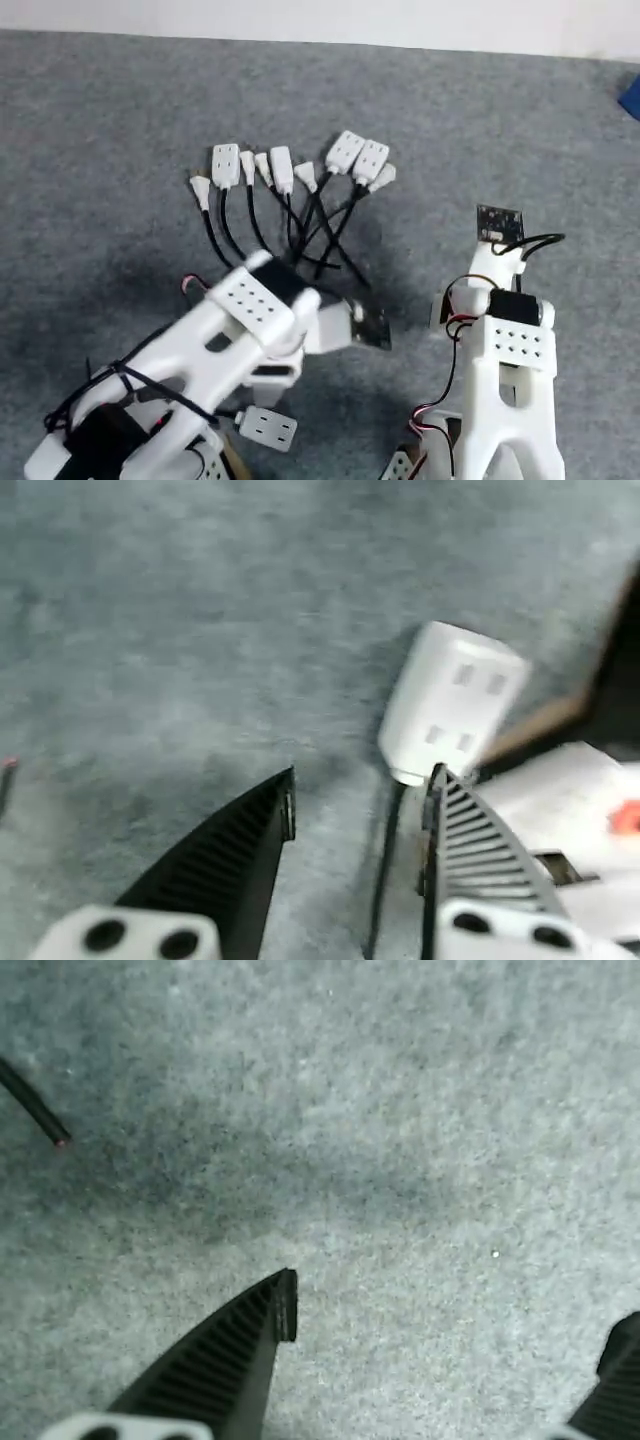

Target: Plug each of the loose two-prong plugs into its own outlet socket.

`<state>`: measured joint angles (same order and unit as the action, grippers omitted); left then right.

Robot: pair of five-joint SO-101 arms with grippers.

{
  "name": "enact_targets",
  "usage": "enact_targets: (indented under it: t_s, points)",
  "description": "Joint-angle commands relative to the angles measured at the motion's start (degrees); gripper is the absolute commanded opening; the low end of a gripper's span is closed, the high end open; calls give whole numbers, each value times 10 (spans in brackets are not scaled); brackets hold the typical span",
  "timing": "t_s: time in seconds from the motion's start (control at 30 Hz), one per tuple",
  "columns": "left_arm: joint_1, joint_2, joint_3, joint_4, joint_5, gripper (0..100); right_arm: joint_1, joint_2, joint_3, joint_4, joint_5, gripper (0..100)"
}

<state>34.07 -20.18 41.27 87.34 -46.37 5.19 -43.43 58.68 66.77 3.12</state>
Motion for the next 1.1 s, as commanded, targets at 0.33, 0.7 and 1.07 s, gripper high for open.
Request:
enact_targets:
  t_s: [0.33,0.7,1.07]
  points:
    - [-32,-15,7,45,-20,168,1,1,-25,-9,4,447]
    - [53,-188,85,117,-48,168,-2,7,-22,-32,5,447]
    - [75,-517,257,18,-51,273,-19,7,-22,-32,4,447]
